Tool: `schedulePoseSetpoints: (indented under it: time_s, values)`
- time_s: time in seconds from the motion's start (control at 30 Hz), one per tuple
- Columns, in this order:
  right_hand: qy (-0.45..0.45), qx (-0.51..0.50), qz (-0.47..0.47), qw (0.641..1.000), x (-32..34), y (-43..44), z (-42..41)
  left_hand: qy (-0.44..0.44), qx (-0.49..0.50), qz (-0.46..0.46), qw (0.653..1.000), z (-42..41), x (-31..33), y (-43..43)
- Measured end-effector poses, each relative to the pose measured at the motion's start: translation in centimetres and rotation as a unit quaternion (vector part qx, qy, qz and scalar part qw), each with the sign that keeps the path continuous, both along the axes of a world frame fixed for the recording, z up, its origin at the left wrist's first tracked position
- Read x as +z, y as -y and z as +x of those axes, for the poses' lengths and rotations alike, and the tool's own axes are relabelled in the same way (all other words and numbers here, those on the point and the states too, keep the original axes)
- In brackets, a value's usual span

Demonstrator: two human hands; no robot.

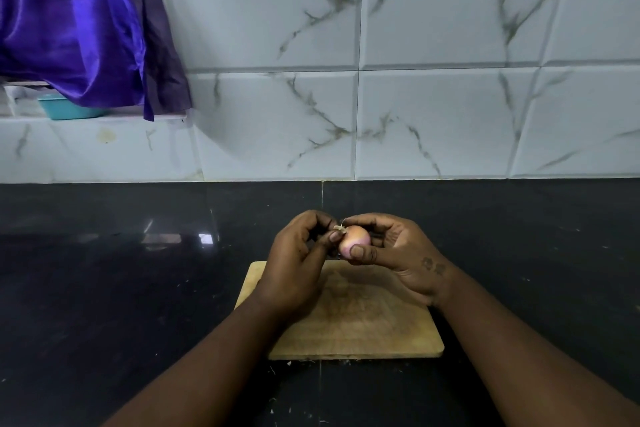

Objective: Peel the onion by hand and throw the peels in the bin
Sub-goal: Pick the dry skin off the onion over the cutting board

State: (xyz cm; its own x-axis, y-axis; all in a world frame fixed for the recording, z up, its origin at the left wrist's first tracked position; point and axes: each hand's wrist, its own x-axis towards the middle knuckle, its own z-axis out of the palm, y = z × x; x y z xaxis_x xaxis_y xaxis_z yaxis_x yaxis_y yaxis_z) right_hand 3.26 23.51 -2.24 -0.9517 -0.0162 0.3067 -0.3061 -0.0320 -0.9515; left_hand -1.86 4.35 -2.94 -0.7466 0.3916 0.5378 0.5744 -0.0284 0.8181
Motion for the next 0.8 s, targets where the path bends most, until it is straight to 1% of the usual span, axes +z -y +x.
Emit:
schedulePoseSetpoints:
  time_s: [0.17,0.27,0.33,0.4,0.5,0.7,0.8]
  values:
    - [0.020,0.009,-0.082,0.996,0.3,-0.2,0.1,0.040,-0.019,0.020,0.999,0.1,-0.1,0.1]
    - [0.027,0.016,-0.110,0.993,0.5,-0.4,0.1,0.029,-0.039,-0.011,0.999,0.1,-0.1,0.3]
    - [0.030,0.021,-0.113,0.993,0.6,-0.4,0.2,-0.001,-0.039,-0.050,0.998,0.2,-0.1,0.5]
    - [0.029,0.018,-0.096,0.995,0.4,-0.5,0.1,-0.025,-0.019,-0.079,0.996,-0.1,-0.3,0.5]
    - [0.034,0.013,-0.082,0.996,0.3,-0.5,0.0,-0.039,0.004,-0.097,0.995,-0.2,-0.4,0.6]
    - [0.027,0.006,-0.122,0.992,0.4,-0.8,-0.2,-0.091,0.023,-0.154,0.984,0.0,-0.2,0.9]
    - [0.047,0.009,-0.095,0.994,0.3,-0.8,-0.1,-0.100,0.032,-0.196,0.975,0.0,0.0,1.2]
